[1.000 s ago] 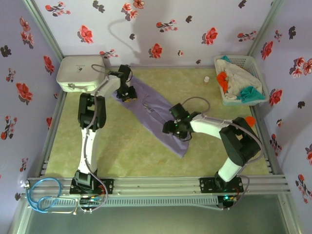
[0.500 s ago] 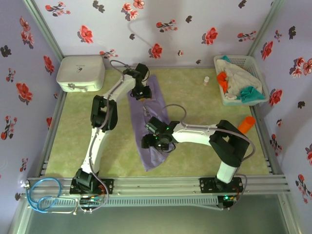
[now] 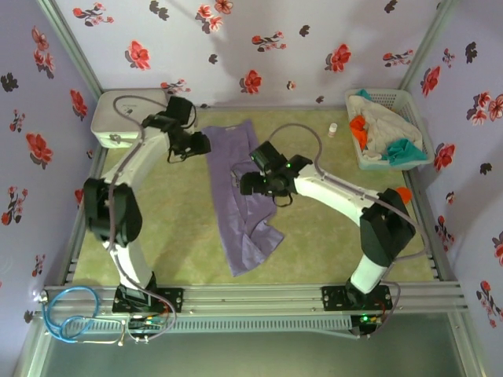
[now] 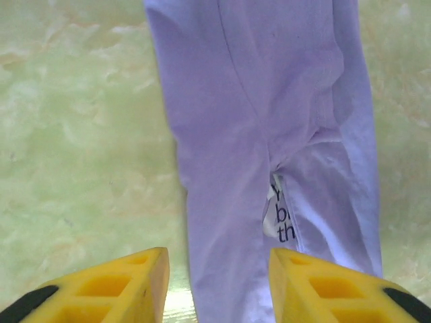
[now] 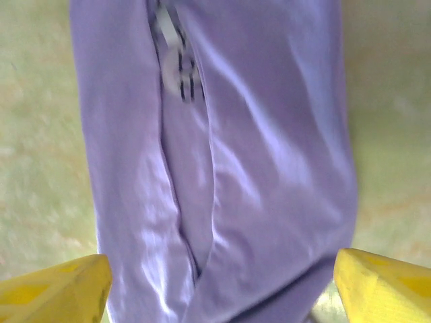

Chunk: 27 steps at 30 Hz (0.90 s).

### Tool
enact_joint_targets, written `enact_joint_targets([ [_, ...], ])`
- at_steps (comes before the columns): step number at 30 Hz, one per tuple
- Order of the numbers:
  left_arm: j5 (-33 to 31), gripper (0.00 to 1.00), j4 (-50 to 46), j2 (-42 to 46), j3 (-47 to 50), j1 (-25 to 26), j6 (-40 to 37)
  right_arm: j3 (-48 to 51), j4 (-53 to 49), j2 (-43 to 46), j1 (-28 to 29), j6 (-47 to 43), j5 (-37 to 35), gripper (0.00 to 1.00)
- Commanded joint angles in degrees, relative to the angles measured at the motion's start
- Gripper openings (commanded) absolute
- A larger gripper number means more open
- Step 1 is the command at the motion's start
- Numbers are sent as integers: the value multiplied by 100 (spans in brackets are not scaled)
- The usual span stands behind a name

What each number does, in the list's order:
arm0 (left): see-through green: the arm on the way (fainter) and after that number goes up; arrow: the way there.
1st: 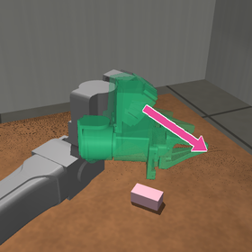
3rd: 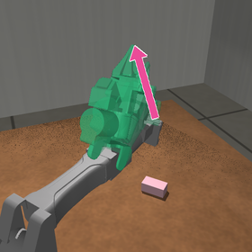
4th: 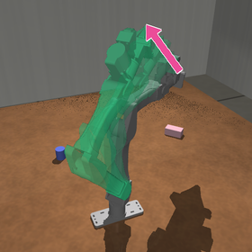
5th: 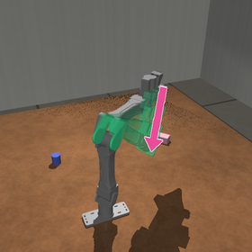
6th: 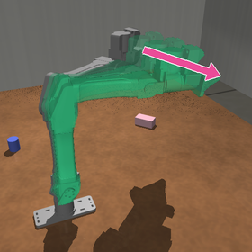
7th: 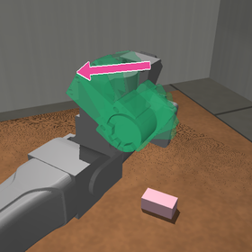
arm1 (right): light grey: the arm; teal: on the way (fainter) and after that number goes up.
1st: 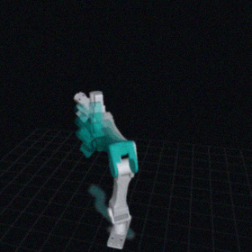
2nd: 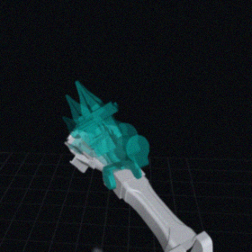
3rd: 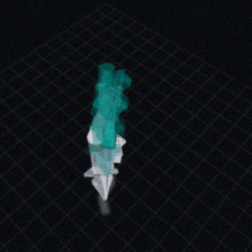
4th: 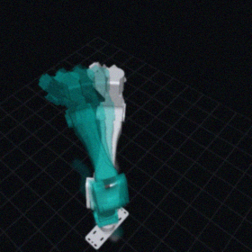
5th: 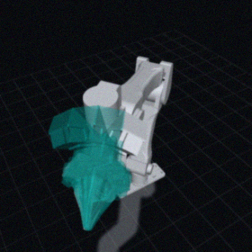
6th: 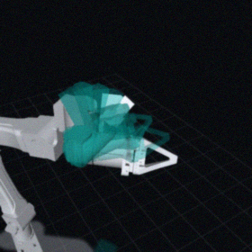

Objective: Fold and stack the t-shirts

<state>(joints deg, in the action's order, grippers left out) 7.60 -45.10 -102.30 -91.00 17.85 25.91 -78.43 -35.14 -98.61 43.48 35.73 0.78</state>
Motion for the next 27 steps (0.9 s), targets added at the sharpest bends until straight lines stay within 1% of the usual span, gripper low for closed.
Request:
enact_joint_targets([
  [1, 116, 51, 552, 466, 890, -24, 163, -651, 47, -546, -187, -717, -10, 86],
  [4, 189, 52, 622, 975, 1554, -22, 269, -1286, 155, -1098, -315, -1046, 84, 84],
  [7, 227, 52, 771, 1506, 2232, -18, 447, -2099, 104, -1767, -415, -1244, 390, 81],
  [10, 257, 52, 899, 1979, 2809, -11, 616, -2750, 157, -2423, -455, -1331, 511, 79],
  [15, 406, 53, 1125, 2580, 3648, 132, 877, -3665, 310, -3433, -520, -1193, 894, 80],
  [19, 418, 53, 1121, 2690, 4015, 364, 978, -4187, 769, -4164, -695, -815, 1079, 80],
  [22, 418, 52, 1199, 2680, 4183, 531, 1099, -4778, 572, -4716, -865, -713, 1124, 79],
  [24, 409, 52, 1280, 2647, 4255, 684, 1183, -5137, 279, -4992, -982, -736, 939, 79],
  [27, 430, 52, 1481, 2540, 4349, 865, 1366, -5225, 68, -5091, -1194, -703, 585, 79],
])
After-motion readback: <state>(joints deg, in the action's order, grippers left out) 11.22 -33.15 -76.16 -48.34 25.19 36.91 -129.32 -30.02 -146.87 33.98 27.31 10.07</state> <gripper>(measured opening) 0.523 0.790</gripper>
